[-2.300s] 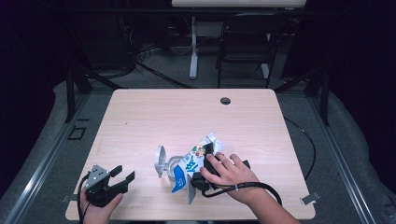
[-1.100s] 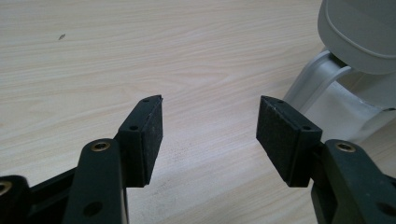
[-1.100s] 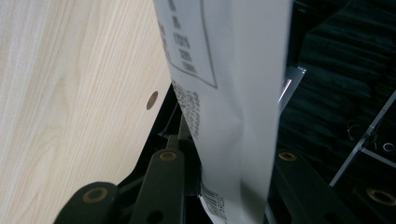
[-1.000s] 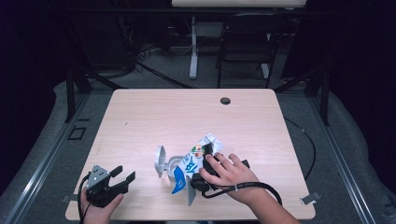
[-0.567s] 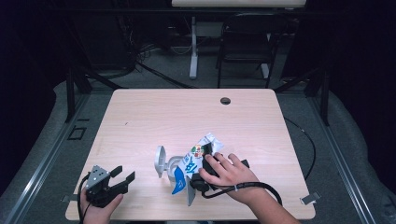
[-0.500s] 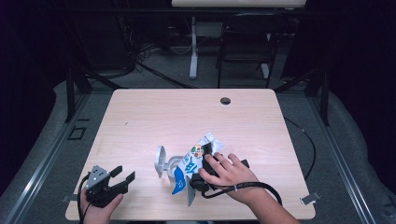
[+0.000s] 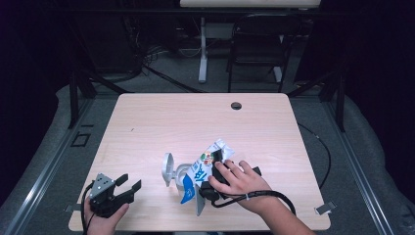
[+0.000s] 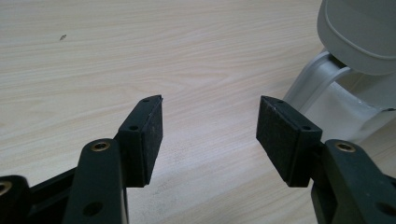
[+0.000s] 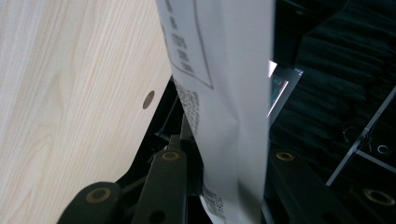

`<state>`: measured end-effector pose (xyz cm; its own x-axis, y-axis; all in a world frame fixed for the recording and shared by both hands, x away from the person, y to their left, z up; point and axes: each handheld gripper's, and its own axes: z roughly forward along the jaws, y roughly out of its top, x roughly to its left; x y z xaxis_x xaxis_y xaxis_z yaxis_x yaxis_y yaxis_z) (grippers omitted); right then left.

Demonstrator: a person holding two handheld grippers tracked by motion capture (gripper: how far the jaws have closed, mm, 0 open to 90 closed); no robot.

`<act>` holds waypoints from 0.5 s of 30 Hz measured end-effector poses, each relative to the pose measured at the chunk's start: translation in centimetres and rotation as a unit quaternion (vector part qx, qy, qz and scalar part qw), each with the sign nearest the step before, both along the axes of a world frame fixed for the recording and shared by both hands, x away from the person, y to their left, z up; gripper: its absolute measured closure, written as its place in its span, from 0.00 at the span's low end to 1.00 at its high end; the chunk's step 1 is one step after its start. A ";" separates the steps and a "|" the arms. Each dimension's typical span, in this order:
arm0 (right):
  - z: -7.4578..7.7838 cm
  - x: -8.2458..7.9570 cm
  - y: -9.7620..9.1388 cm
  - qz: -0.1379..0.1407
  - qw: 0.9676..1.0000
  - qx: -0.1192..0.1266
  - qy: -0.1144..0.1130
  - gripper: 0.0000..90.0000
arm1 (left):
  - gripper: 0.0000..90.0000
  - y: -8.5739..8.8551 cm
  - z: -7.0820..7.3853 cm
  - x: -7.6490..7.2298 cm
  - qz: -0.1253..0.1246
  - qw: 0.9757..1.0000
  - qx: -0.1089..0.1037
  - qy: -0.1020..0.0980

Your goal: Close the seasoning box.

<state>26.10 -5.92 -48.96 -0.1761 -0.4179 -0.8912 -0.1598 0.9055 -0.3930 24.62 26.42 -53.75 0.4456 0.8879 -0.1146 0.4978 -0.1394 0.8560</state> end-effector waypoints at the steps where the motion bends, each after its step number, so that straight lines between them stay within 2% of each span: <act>1: 0.0 0.0 0.0 0.001 1.000 0.000 0.000 0.84 | 0.46 0.0 0.0 0.0 0.000 1.000 0.000 0.000; 15: 0.0 0.0 0.0 0.001 1.000 -0.009 -0.004 0.84 | 0.46 0.0 0.1 0.0 0.000 1.000 0.001 -0.002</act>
<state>26.12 -5.88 -48.93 -0.1684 -0.4339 -0.8851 -0.1595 0.8981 -0.4099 24.66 26.44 -53.68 0.4459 0.8881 -0.1115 0.4942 -0.1404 0.8579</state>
